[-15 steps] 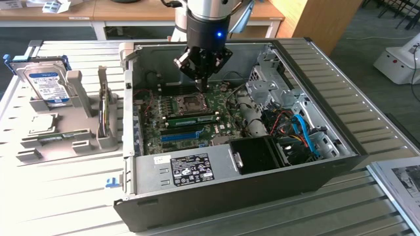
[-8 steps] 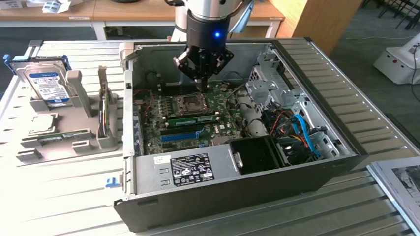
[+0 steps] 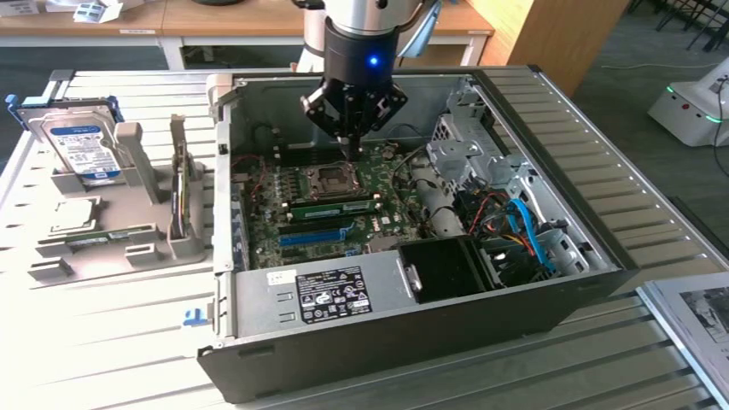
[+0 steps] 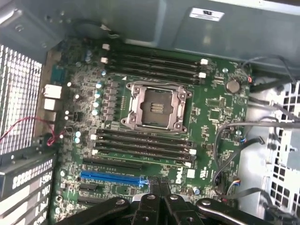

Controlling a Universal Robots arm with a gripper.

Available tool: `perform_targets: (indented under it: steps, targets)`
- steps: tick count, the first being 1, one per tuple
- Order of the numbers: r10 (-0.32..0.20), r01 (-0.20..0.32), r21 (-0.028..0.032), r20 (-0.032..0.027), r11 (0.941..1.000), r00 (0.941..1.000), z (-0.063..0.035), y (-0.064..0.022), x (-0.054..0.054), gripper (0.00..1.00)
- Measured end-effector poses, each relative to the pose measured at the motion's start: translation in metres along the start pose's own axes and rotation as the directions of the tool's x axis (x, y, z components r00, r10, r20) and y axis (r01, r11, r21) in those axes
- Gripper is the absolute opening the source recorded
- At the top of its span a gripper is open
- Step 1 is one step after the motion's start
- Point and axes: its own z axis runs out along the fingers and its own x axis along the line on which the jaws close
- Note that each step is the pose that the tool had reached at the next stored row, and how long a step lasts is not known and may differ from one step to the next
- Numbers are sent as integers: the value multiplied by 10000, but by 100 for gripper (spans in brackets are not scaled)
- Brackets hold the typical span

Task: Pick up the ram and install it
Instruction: 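Press down the ram until it locks into place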

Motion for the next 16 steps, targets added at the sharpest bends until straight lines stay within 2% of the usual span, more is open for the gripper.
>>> perform_targets:
  steps: [9,16]
  targets:
    - [726,-726,17,13,9974,9974,3,0,0,10]
    - [733,-733,17,13,9973,9973,3,0,0,10]
